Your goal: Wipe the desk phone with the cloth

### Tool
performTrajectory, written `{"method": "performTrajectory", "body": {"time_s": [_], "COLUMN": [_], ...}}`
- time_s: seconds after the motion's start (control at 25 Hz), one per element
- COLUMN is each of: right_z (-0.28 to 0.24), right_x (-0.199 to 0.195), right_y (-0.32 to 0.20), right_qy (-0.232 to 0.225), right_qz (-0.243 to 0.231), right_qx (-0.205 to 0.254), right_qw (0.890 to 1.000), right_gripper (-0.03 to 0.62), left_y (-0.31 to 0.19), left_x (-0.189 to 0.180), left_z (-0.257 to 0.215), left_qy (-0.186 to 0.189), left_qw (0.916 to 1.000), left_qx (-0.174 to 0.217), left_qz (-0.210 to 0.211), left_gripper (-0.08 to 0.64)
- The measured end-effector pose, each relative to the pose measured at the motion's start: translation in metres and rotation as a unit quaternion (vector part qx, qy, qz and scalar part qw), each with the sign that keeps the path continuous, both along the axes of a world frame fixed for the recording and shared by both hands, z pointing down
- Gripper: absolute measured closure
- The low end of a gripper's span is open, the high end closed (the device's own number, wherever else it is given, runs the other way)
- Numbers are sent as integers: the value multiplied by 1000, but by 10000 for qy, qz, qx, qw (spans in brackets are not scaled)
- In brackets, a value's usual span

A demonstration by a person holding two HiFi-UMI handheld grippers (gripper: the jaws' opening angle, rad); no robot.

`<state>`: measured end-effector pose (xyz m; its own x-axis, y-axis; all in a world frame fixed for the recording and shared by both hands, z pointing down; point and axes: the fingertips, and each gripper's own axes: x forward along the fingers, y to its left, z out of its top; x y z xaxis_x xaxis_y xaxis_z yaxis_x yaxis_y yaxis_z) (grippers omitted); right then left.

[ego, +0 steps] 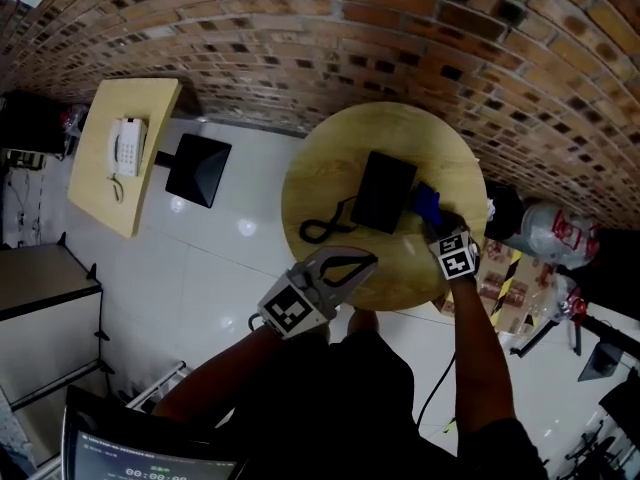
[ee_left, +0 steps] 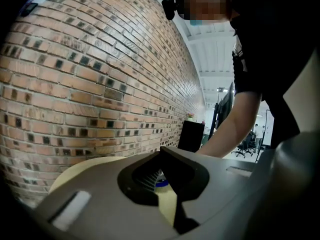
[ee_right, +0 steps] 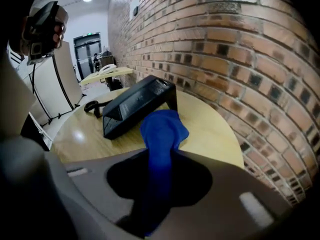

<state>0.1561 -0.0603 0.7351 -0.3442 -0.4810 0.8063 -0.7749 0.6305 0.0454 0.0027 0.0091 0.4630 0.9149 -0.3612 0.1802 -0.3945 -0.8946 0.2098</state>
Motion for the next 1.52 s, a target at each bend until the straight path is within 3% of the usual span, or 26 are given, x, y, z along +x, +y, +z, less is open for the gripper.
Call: {"method": "performTrajectory", "body": {"time_s": [0.16, 0.4, 0.68, 0.88, 1.08, 1.2, 1.52], "right_z": [26, 34, 41, 32, -25, -89, -244], "right_x": [30, 44, 71, 72, 58, 36, -60], "right_y": [15, 7, -1, -4, -12, -14, 54], "right_qy": [18, -428, -556, -618, -857, -1314, -2737], "right_qz": [386, 844, 1276, 1289, 1166, 1003, 362], "right_qx": [-317, -432, -538, -530, 104, 731, 1986], "right_qw": [9987, 9946, 9888, 9883, 9894, 9835, 9404], "right_gripper": [500, 484, 307, 284, 284, 284, 285], "left_y": [-2, -5, -6, -6, -7, -4, 20], "left_x": [13, 31, 43, 37, 23, 16, -5], "left_z": [7, 17, 16, 11, -4, -17, -44], "left_qy": [-30, -79, -29, -8, 44, 114, 273], "left_qw": [9999, 9994, 9991, 9992, 9995, 9993, 9981], "left_qx": [-65, -154, -146, -146, 9, 145, 354], "left_qz": [131, 297, 394, 362, 310, 318, 432], "left_gripper": [558, 559, 559, 558, 559, 558, 559]}}
